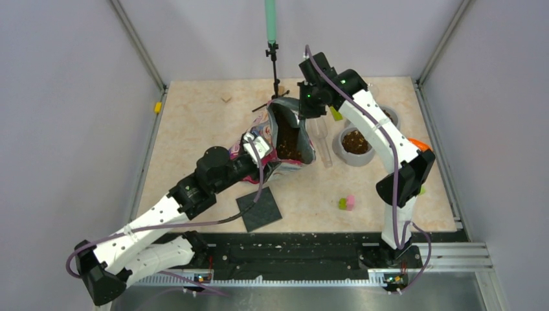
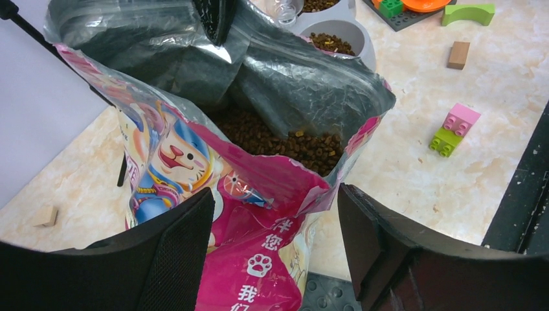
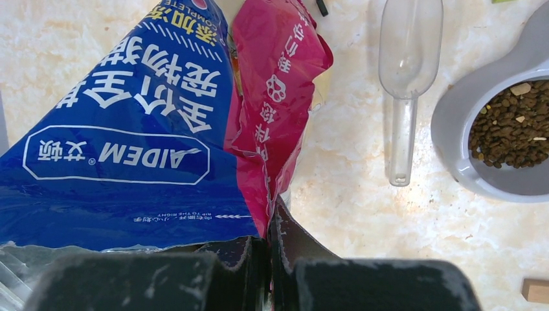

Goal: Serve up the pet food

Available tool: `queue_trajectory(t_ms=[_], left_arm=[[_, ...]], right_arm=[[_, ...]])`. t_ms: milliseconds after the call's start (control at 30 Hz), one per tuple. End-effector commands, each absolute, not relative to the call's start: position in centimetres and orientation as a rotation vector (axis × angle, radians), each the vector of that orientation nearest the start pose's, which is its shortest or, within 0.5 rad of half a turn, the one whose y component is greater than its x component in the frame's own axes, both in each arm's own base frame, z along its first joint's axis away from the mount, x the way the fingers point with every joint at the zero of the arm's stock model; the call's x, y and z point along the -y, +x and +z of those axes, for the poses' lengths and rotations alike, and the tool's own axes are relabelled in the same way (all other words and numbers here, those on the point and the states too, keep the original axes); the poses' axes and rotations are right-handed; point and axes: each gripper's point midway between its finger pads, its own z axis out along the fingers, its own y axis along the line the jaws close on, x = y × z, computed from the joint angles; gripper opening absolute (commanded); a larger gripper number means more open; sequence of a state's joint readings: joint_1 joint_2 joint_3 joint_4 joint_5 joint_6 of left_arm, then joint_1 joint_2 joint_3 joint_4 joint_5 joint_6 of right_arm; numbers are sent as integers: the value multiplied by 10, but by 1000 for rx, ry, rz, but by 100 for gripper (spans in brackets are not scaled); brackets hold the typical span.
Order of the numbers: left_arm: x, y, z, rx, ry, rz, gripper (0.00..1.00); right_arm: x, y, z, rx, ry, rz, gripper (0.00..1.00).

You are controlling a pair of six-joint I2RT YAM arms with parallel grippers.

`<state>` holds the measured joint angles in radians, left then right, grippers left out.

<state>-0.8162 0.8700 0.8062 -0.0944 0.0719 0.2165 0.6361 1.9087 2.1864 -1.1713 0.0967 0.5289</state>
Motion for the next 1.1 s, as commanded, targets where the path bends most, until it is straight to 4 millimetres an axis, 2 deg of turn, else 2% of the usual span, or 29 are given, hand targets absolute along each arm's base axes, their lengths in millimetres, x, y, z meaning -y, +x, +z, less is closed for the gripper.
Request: queue_trajectory(t_ms=[0, 267, 333, 367, 400, 467, 500, 567, 700, 867, 967, 1067], left_arm=[[257, 239, 296, -1447, 832, -498, 69], [275, 234, 282, -1472, 848, -559, 67], [276, 235, 279, -1477, 843, -553, 63], [272, 239, 279, -1483, 824, -525, 56], [270, 240, 280, -1481, 819, -514, 45], [265, 246, 286, -1476, 784, -483, 8], [260, 249, 292, -1480, 752, -461, 0], [245, 255, 304, -1490, 669, -409, 0], [209, 261, 341, -1391, 546, -295, 0], [152, 270, 380, -1332, 384, -189, 0], [122, 277, 385, -1325, 307, -145, 0], [111, 284, 379, -1343, 270, -138, 0]], right_arm=[[-284, 374, 302, -2385, -42, 510, 0], [-285, 373, 299, -2396, -43, 519, 0], [-284, 373, 299, -2395, -39, 519, 0], [-284, 373, 300, -2394, -38, 521, 0], [-283, 374, 300, -2394, -36, 520, 0], [-281, 375, 300, -2395, -30, 521, 0], [-277, 376, 300, -2397, -25, 514, 0], [-268, 379, 303, -2391, -9, 500, 0], [-244, 385, 315, -2368, 17, 464, 0], [-205, 385, 336, -2334, 32, 361, 0], [-184, 380, 335, -2344, 35, 298, 0], [-180, 372, 327, -2363, -4, 298, 0]])
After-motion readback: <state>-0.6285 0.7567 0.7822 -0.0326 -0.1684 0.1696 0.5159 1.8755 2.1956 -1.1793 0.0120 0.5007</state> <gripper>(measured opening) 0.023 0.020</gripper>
